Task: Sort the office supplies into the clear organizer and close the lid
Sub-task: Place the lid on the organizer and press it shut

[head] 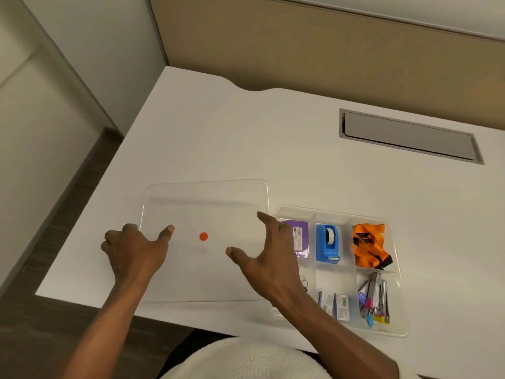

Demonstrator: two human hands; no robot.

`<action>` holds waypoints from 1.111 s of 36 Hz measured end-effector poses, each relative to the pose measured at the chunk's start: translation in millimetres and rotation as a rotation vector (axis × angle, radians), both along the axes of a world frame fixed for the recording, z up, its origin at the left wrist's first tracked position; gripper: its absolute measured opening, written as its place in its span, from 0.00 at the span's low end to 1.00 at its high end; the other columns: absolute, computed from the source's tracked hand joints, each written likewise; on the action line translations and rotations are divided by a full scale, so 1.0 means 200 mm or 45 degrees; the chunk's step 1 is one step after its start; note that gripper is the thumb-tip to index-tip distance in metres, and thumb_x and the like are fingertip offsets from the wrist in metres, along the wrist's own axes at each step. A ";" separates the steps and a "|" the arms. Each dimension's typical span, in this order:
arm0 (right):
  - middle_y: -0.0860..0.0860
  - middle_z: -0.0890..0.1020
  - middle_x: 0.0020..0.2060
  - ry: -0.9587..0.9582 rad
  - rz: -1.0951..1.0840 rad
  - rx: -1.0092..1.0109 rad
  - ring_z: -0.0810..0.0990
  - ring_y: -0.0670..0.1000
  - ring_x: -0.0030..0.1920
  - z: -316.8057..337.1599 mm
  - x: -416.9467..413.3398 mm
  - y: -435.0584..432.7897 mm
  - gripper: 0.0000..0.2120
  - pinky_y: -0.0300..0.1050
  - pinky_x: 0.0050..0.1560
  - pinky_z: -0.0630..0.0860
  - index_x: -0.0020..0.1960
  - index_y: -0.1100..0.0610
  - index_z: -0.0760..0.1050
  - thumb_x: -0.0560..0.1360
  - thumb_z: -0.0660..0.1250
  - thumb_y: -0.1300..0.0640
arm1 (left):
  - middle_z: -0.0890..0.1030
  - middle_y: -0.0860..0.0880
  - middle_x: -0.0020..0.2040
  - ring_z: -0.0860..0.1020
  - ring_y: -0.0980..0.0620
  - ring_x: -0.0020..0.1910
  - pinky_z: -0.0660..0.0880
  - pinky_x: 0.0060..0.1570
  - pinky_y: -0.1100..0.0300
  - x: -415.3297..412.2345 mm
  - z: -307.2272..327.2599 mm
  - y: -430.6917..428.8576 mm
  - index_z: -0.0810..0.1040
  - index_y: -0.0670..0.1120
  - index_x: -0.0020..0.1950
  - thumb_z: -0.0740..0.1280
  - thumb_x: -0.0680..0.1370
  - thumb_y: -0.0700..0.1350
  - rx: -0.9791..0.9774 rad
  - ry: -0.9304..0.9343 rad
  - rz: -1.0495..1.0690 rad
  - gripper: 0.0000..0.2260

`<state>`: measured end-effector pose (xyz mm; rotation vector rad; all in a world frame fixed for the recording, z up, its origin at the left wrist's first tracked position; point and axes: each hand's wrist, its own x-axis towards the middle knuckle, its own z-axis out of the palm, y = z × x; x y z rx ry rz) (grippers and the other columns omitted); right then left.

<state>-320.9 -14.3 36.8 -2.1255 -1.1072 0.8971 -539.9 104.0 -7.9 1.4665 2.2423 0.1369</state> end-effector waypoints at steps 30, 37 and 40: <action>0.52 0.72 0.71 -0.233 -0.561 -0.077 0.73 0.55 0.68 -0.13 0.93 -0.77 0.37 0.57 0.67 0.75 0.72 0.50 0.70 0.68 0.80 0.44 | 0.75 0.47 0.64 0.77 0.45 0.63 0.80 0.60 0.49 0.96 0.05 -0.60 0.70 0.46 0.70 0.74 0.73 0.63 -0.204 -0.411 -0.645 0.33; 0.55 0.72 0.71 -0.317 -0.484 -0.128 0.72 0.57 0.69 -0.22 1.01 -0.77 0.35 0.57 0.66 0.74 0.72 0.52 0.70 0.70 0.79 0.45 | 0.77 0.46 0.66 0.78 0.43 0.64 0.80 0.62 0.47 1.01 0.00 -0.64 0.70 0.45 0.72 0.75 0.75 0.56 -0.150 -0.396 -0.633 0.30; 0.55 0.71 0.70 -0.376 -0.420 -0.156 0.75 0.58 0.67 -0.26 1.04 -0.78 0.33 0.55 0.61 0.79 0.71 0.52 0.71 0.70 0.78 0.45 | 0.78 0.46 0.64 0.79 0.45 0.61 0.81 0.59 0.49 1.02 -0.02 -0.65 0.72 0.45 0.69 0.74 0.77 0.52 -0.083 -0.354 -0.649 0.25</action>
